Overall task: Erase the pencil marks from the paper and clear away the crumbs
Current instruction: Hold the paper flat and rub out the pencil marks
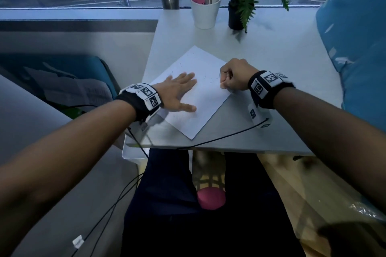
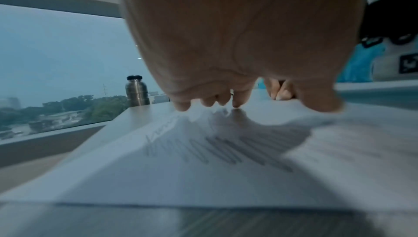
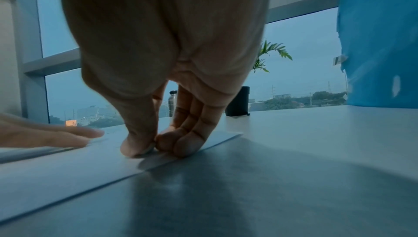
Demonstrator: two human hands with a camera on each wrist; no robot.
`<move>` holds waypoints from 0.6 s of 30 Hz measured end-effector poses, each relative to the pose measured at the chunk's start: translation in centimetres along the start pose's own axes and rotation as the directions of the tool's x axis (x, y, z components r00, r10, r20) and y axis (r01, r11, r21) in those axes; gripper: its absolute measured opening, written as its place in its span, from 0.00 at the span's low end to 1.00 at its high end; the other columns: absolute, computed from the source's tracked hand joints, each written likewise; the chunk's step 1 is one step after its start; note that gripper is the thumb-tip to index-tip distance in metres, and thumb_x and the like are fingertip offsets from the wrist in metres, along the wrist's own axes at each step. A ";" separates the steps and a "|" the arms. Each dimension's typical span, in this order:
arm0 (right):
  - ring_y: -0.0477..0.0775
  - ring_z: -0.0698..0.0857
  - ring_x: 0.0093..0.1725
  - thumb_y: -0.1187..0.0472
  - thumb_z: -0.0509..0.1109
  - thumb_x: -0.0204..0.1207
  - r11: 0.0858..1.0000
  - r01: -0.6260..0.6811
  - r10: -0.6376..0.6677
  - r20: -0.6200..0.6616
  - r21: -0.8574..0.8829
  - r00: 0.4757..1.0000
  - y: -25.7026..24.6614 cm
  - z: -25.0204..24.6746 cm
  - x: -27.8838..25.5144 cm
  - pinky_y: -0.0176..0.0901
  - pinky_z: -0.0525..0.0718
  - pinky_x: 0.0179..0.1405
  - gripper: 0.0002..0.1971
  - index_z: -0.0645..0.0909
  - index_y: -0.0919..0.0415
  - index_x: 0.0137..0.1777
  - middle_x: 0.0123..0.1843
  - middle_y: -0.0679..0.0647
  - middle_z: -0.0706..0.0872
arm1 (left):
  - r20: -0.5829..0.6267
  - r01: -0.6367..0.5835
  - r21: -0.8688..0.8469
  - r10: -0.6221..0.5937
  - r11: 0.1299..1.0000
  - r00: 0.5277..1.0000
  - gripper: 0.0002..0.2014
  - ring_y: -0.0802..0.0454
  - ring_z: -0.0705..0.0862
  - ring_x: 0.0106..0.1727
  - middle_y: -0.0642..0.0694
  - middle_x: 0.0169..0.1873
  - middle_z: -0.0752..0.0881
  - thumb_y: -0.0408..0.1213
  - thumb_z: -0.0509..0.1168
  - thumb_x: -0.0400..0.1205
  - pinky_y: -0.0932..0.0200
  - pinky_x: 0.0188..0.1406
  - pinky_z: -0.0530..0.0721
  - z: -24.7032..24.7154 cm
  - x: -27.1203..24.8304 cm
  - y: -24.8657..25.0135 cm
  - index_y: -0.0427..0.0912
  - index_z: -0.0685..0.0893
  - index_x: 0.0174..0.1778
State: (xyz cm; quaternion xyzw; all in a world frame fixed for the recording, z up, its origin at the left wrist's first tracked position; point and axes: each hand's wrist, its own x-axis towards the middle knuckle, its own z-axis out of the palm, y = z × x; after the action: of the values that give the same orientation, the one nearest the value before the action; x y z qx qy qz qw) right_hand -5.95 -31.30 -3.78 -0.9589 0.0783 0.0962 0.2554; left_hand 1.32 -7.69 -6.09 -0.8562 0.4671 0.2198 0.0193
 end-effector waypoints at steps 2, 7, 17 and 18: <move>0.55 0.88 0.40 0.67 0.78 0.69 1.000 -0.015 0.015 -0.016 -0.025 1.000 -0.1 0.0 0.0 0.42 0.86 0.43 0.02 0.87 0.64 0.38 0.37 0.58 0.90 | 0.047 -0.058 -0.065 0.061 0.996 0.997 0.53 0.52 0.38 0.86 0.51 0.86 0.38 0.67 0.69 0.74 0.36 0.81 0.40 -0.1 -0.4 0.2 0.53 0.45 0.87; 0.51 0.86 0.43 0.70 0.76 0.68 0.998 0.034 -0.039 -0.085 -0.054 0.996 -2.0 1.1 -0.1 0.41 0.84 0.42 0.02 0.89 0.64 0.38 0.37 0.55 0.90 | 0.052 0.067 -0.082 -0.063 0.994 0.997 0.60 0.54 0.33 0.85 0.57 0.85 0.34 0.75 0.70 0.63 0.19 0.75 0.37 1.1 -0.1 0.9 0.67 0.40 0.84; 0.61 0.79 0.32 0.64 0.66 0.65 0.978 0.169 -0.175 -0.037 -0.119 0.984 -5.5 5.2 -2.9 0.50 0.86 0.43 0.06 0.80 0.64 0.29 0.31 0.58 0.85 | 0.107 0.152 -0.068 -0.144 0.986 0.984 0.69 0.53 0.29 0.84 0.58 0.83 0.29 0.79 0.73 0.51 0.15 0.71 0.36 1.4 0.5 1.6 0.73 0.34 0.80; 0.60 0.82 0.32 0.66 0.67 0.65 0.965 0.229 -0.225 0.041 -0.129 0.973 -6.0 5.6 -4.0 0.48 0.85 0.40 0.06 0.84 0.66 0.30 0.31 0.59 0.87 | 0.108 0.153 -0.072 -0.145 0.986 0.983 0.69 0.53 0.29 0.84 0.58 0.83 0.29 0.79 0.73 0.50 0.15 0.71 0.36 1.3 0.4 1.6 0.74 0.35 0.80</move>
State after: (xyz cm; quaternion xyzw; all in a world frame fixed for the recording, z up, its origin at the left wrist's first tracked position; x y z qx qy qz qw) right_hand -9.44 -22.89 -4.79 -0.9750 -0.0421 0.0838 0.2015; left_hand -0.29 -8.58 -7.18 -0.8765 0.3908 0.2801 0.0254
